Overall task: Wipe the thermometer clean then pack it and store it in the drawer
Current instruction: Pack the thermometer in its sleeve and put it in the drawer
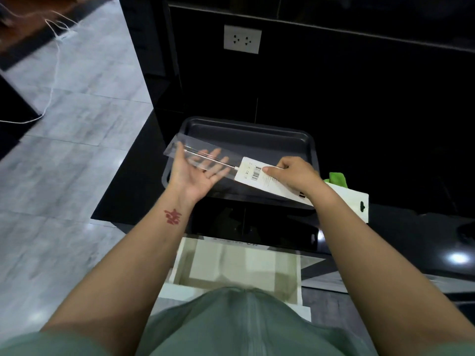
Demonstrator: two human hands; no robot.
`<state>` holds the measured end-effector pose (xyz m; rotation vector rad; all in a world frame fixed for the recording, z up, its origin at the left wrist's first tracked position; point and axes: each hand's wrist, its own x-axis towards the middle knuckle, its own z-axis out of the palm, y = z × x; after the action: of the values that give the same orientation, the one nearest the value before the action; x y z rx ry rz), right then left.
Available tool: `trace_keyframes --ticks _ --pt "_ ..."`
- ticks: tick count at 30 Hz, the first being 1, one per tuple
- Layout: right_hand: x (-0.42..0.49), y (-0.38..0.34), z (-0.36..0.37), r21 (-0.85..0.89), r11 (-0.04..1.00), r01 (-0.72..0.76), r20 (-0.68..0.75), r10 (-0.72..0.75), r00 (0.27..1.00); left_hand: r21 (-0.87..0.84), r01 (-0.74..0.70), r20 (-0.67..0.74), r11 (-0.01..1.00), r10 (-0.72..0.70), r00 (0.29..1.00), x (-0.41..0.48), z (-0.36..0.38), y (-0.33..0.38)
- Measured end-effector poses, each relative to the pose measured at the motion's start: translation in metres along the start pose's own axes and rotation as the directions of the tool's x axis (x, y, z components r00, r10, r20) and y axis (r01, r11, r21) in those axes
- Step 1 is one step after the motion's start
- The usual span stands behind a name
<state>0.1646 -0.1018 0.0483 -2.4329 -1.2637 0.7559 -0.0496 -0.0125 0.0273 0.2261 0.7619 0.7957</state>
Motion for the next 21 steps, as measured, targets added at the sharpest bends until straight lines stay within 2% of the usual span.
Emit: trace_keyframes --ticks 3,8,14,21 --pt "-0.002 -0.001 -0.001 -0.034 0.999 0.009 -0.051 -0.010 0.999 -0.074 -0.022 0.004 0.997 0.022 1.000 -0.001 0.000 0.006" --pt "-0.003 -0.008 0.004 -0.052 0.998 0.029 -0.113 -0.034 0.993 -0.118 0.024 -0.009 0.993 -0.025 1.000 -0.002 0.008 -0.007" --pt "-0.009 -0.016 0.008 -0.223 0.974 0.049 -0.140 -0.082 0.987 -0.189 0.034 -0.043 0.981 -0.043 0.998 -0.002 0.008 -0.012" --pt "-0.013 -0.018 0.017 -0.303 0.950 0.079 -0.301 -0.174 0.938 -0.215 -0.015 -0.104 0.976 -0.008 0.995 -0.001 0.000 0.000"
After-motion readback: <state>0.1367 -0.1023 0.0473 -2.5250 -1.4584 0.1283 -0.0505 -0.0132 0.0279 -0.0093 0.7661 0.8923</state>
